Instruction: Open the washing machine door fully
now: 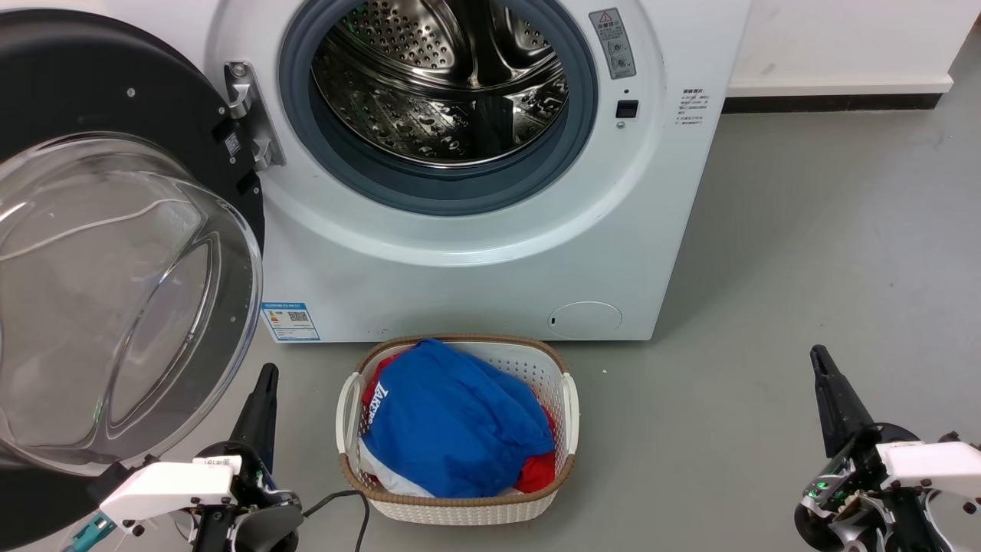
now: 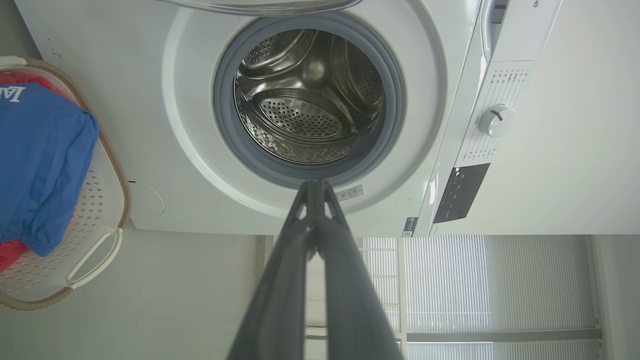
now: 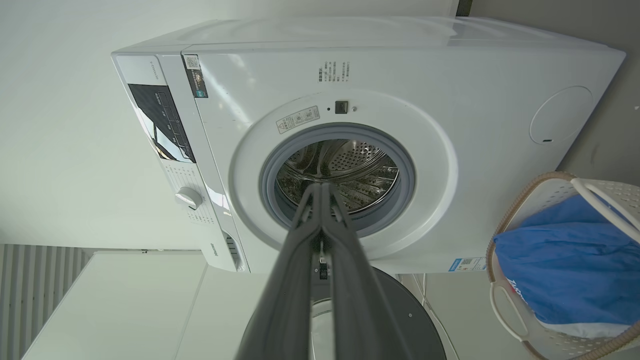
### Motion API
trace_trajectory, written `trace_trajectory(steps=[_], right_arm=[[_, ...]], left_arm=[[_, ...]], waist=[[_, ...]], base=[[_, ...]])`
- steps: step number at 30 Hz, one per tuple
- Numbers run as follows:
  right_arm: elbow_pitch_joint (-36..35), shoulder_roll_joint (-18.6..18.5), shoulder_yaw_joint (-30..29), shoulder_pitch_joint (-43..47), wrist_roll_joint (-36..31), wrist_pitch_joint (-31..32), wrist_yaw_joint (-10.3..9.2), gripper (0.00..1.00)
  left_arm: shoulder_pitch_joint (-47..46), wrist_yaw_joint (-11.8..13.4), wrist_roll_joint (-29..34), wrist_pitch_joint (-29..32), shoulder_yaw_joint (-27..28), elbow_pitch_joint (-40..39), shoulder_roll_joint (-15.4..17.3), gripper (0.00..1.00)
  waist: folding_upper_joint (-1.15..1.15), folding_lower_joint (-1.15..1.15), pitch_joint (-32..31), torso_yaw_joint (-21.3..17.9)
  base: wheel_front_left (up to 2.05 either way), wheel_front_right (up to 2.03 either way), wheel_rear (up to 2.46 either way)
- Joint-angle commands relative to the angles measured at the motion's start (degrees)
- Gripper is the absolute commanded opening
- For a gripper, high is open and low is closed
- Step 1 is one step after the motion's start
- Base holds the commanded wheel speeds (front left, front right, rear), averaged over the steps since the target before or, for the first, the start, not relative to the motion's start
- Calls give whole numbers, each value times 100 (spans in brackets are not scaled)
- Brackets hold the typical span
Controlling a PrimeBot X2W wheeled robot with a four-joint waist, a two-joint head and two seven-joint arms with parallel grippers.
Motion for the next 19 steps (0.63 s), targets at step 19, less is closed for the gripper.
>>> trace_trajectory(steps=[19], right_arm=[[8, 32, -19, -70, -31, 24, 0, 0]], left_arm=[[-36, -8, 0, 13, 18, 1, -10, 0]], waist=[[0, 0, 0, 0]], base=[[0, 0, 0]])
